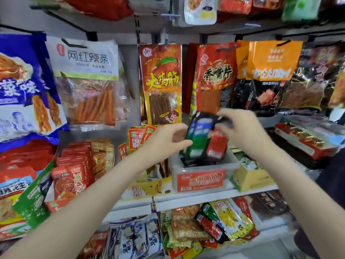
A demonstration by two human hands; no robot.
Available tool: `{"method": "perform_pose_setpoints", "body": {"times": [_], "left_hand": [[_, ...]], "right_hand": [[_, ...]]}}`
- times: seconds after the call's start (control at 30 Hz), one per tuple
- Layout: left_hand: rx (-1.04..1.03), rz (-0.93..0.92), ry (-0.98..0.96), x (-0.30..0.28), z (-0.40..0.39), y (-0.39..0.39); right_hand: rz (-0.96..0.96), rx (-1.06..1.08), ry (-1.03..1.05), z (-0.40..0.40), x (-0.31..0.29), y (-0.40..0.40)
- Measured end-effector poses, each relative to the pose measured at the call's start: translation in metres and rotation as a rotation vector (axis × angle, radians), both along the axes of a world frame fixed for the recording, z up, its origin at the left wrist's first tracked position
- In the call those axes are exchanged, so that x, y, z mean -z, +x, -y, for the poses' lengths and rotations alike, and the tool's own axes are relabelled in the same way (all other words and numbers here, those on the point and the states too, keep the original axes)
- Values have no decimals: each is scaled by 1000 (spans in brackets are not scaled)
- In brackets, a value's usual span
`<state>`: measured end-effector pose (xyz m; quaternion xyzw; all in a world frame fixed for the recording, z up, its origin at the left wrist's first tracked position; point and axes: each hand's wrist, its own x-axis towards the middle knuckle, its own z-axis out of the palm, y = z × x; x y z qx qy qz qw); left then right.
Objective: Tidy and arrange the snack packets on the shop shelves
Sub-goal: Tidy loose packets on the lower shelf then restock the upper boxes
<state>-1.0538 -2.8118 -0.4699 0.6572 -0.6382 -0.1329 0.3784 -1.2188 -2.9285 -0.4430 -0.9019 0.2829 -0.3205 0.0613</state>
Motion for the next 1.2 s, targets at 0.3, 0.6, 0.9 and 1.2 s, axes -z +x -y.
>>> {"method": "perform_pose_setpoints", "body": {"times": [0.3, 0.6, 0.9, 1.2], "left_hand": [[222, 538, 574, 33, 66, 39], [190, 742, 434, 43, 97, 30], [11, 604, 356, 41, 135, 56], [-67, 378, 222, 41, 115, 61]], "right_hand": [[110, 26, 82, 65, 34, -9], [272, -70, 298, 96, 73, 2], [556, -226, 263, 83, 53, -2], [-360, -247, -314, 101, 104, 40]]}}
